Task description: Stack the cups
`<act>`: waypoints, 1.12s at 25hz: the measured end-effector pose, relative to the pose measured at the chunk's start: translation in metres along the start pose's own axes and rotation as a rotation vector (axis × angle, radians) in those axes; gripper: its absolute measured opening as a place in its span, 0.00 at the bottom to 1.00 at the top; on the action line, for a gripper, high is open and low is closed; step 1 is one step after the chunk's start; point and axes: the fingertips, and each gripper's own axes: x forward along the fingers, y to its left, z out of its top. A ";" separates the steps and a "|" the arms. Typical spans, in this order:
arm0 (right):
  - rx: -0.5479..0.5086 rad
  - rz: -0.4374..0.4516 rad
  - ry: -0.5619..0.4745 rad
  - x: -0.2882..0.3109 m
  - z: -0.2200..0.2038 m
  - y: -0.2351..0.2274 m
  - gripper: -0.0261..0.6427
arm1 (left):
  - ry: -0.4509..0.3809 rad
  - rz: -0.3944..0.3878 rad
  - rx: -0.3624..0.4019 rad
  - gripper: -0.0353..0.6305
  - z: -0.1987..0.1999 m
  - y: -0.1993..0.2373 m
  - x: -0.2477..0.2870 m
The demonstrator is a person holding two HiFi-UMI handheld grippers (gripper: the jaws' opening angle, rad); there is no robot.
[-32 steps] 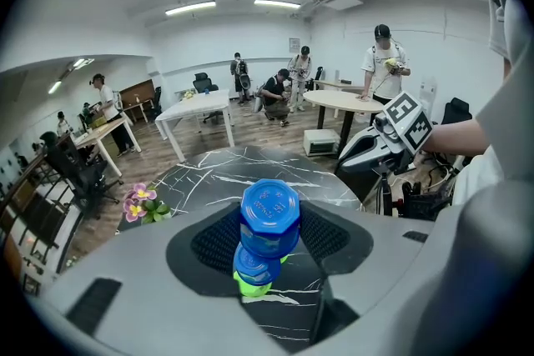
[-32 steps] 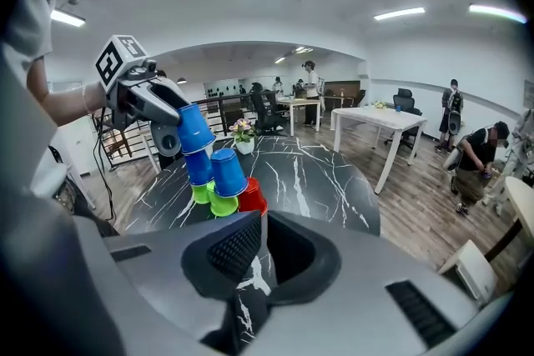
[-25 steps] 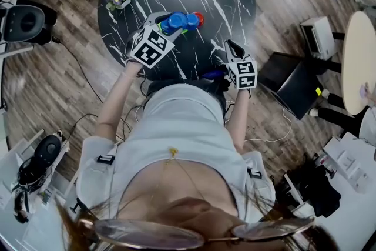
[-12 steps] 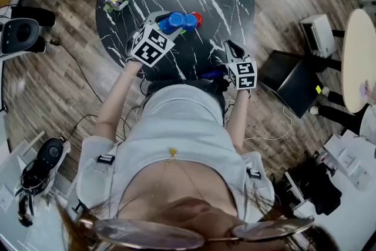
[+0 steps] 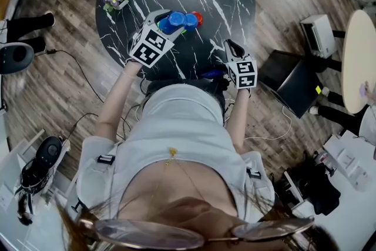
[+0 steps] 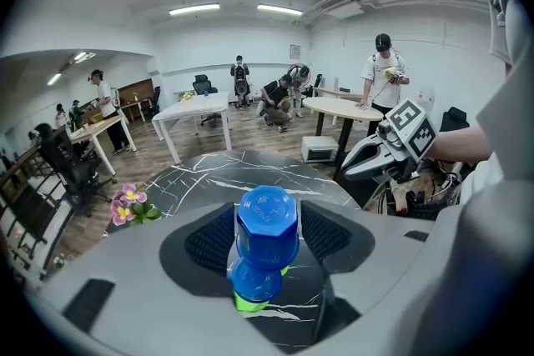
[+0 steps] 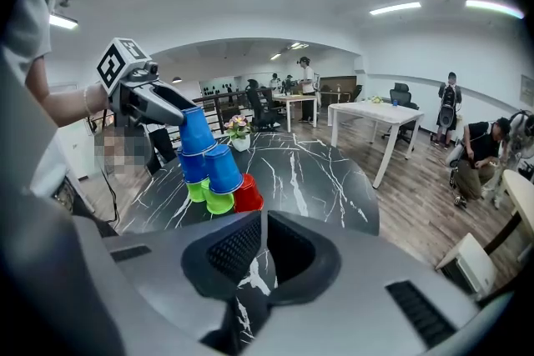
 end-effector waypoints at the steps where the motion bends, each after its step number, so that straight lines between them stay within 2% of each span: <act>1: -0.001 0.001 0.000 0.001 0.000 0.000 0.09 | -0.005 0.001 -0.003 0.43 0.001 0.000 -0.001; 7: -0.012 0.008 -0.003 0.003 0.003 0.000 0.09 | -0.025 0.007 -0.018 0.44 0.004 0.002 -0.006; 13: -0.043 0.010 0.007 0.004 0.008 0.000 0.09 | -0.059 0.016 -0.080 0.45 0.005 0.006 -0.019; 19: -0.079 0.018 -0.011 0.004 0.021 0.003 0.09 | -0.103 0.060 -0.137 0.45 0.000 0.010 -0.036; 24: -0.122 0.043 -0.030 0.005 0.032 0.011 0.09 | -0.097 0.092 -0.192 0.44 -0.017 0.008 -0.044; 26: -0.127 0.060 -0.043 0.006 0.037 0.015 0.09 | -0.092 0.094 -0.208 0.44 -0.025 0.005 -0.044; 28: -0.139 0.075 -0.055 0.006 0.043 0.019 0.09 | -0.087 0.098 -0.227 0.38 -0.034 0.002 -0.044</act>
